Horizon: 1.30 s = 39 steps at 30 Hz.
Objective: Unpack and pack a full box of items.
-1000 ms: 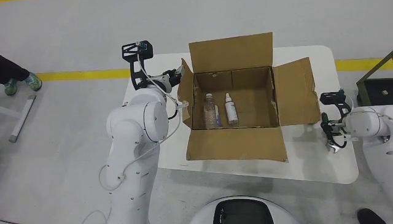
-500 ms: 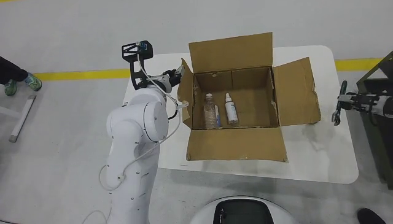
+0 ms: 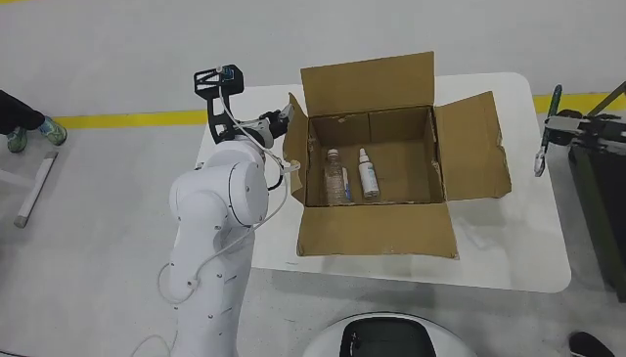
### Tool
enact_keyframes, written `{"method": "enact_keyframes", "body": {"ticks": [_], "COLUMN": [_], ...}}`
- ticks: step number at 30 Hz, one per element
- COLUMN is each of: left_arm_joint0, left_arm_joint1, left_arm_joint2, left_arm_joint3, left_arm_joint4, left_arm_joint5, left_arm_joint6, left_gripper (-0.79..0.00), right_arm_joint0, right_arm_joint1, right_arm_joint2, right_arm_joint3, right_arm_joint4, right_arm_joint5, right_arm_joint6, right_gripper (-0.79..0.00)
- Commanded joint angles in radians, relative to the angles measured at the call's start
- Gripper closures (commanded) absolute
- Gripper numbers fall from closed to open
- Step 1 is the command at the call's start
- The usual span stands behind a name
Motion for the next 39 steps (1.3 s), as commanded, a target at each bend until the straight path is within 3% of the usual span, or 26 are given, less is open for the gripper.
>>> {"method": "enact_keyframes", "body": {"ticks": [1, 4, 12, 20, 25, 32, 39], "left_arm_joint0": [0.000, 0.000, 0.000, 0.000, 0.000, 0.000, 0.000], "left_arm_joint1": [0.000, 0.000, 0.000, 0.000, 0.000, 0.000, 0.000], "left_arm_joint2": [0.000, 0.000, 0.000, 0.000, 0.000, 0.000, 0.000], "left_arm_joint3": [0.000, 0.000, 0.000, 0.000, 0.000, 0.000, 0.000], "left_arm_joint4": [0.000, 0.000, 0.000, 0.000, 0.000, 0.000, 0.000], "left_arm_joint5": [0.000, 0.000, 0.000, 0.000, 0.000, 0.000, 0.000], "left_arm_joint6": [0.000, 0.000, 0.000, 0.000, 0.000, 0.000, 0.000], "left_gripper": [-0.785, -0.785, -0.785, -0.785, -0.785, -0.785, -0.785], "right_arm_joint0": [0.019, 0.066, 0.251, 0.459, 0.528, 0.556, 0.556], "right_arm_joint1": [0.002, 0.002, -0.010, -0.056, -0.090, -0.128, -0.134], "right_arm_joint2": [-0.047, -0.146, -0.516, -0.860, -1.028, -1.184, -1.201], "right_arm_joint3": [-0.009, -0.015, 0.064, 0.226, 0.275, 0.307, 0.306], "right_arm_joint4": [0.008, 0.024, -0.141, -0.303, -0.433, -0.600, -0.620], "right_arm_joint5": [0.015, 0.038, 0.083, 0.121, 0.171, 0.257, 0.260], "right_arm_joint6": [-0.007, -0.022, -0.088, -0.166, -0.234, -0.313, -0.313], "right_gripper": [0.000, 0.000, 0.000, 0.000, 0.000, 0.000, 0.000]}}
